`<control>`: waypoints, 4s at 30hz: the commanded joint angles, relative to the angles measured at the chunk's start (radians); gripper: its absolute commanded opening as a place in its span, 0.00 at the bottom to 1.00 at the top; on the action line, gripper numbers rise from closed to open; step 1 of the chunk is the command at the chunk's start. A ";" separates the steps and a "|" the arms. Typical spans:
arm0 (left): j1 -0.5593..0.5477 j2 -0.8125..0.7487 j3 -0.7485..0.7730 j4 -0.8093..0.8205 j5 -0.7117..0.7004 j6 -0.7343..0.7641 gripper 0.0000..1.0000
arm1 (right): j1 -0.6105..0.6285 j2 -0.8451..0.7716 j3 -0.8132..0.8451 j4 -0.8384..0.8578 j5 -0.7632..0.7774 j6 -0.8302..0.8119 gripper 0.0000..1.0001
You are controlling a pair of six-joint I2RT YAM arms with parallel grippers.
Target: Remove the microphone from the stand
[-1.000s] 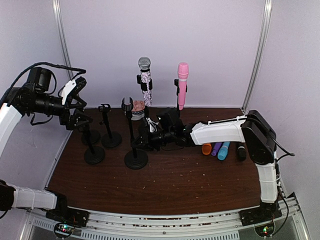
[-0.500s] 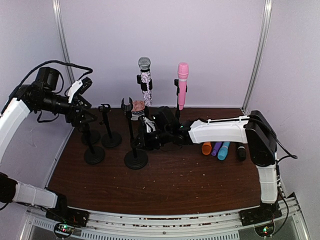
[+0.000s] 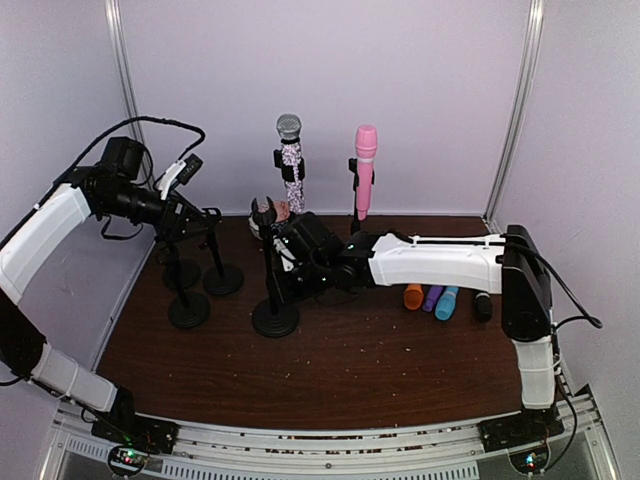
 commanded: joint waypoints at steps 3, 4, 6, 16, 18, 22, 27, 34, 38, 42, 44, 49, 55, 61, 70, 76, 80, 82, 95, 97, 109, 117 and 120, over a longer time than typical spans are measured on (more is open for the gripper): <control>0.007 -0.017 -0.016 0.068 0.039 -0.043 0.77 | 0.010 -0.015 0.061 -0.117 0.205 -0.139 0.00; 0.007 -0.018 -0.020 0.068 0.040 -0.043 0.77 | 0.011 -0.012 0.074 -0.126 0.214 -0.147 0.00; 0.006 -0.022 -0.025 0.069 0.043 -0.043 0.77 | 0.011 -0.005 0.096 -0.141 0.212 -0.151 0.00; 0.007 -0.046 -0.026 0.069 0.046 -0.039 0.77 | -0.086 -0.139 -0.149 0.225 -0.205 0.134 0.86; 0.007 -0.057 -0.030 0.069 0.046 -0.033 0.77 | -0.111 -0.163 -0.224 0.328 -0.292 0.222 0.86; 0.008 -0.074 -0.035 0.062 0.041 -0.021 0.77 | -0.137 -0.198 -0.364 0.578 -0.431 0.404 0.84; 0.007 -0.087 -0.038 0.050 0.040 -0.010 0.77 | -0.158 -0.193 -0.518 0.887 -0.481 0.622 0.75; 0.008 -0.101 -0.027 0.041 0.041 -0.005 0.77 | -0.167 -0.145 -0.565 1.068 -0.452 0.775 0.62; 0.008 -0.106 -0.027 0.035 0.030 0.009 0.77 | -0.160 -0.147 -0.559 1.021 -0.407 0.745 0.51; 0.007 -0.106 -0.025 0.026 0.032 0.018 0.77 | -0.137 -0.202 -0.560 0.814 -0.268 0.577 0.49; 0.007 -0.108 -0.027 0.026 0.031 0.021 0.77 | -0.113 -0.229 -0.552 0.718 -0.183 0.492 0.49; 0.007 -0.103 -0.026 0.025 0.032 0.022 0.77 | -0.031 -0.246 -0.531 0.596 0.040 0.342 0.49; 0.007 -0.112 -0.030 0.020 0.028 0.023 0.77 | 0.018 -0.256 -0.555 0.699 0.172 0.295 0.47; 0.007 -0.117 -0.027 0.006 0.020 0.033 0.77 | 0.021 -0.229 -0.537 0.727 0.223 0.276 0.41; 0.007 -0.123 -0.028 -0.008 0.006 0.051 0.77 | 0.026 -0.175 -0.493 0.752 0.204 0.273 0.38; 0.007 -0.126 -0.030 -0.013 -0.001 0.058 0.77 | 0.028 -0.137 -0.450 0.707 0.201 0.276 0.35; 0.008 -0.127 -0.030 -0.013 -0.002 0.060 0.77 | 0.028 -0.127 -0.456 0.705 0.206 0.281 0.31; 0.007 -0.128 -0.031 -0.013 -0.002 0.062 0.77 | 0.028 -0.126 -0.465 0.707 0.211 0.283 0.27; 0.008 -0.122 -0.032 -0.013 -0.008 0.064 0.77 | 0.056 -0.122 -0.443 0.665 0.280 0.202 0.00; 0.007 -0.120 -0.032 -0.013 -0.005 0.063 0.77 | 0.062 -0.116 -0.436 0.647 0.297 0.178 0.00; -0.046 -0.020 -0.044 0.086 0.038 -0.078 0.72 | 0.121 -0.062 -0.334 0.472 0.540 -0.080 0.00; -0.077 0.012 -0.021 0.104 0.022 -0.093 0.71 | 0.174 -0.023 -0.274 0.408 0.729 -0.312 0.00; -0.077 0.012 -0.019 0.103 0.021 -0.095 0.71 | 0.189 -0.006 -0.261 0.402 0.788 -0.419 0.00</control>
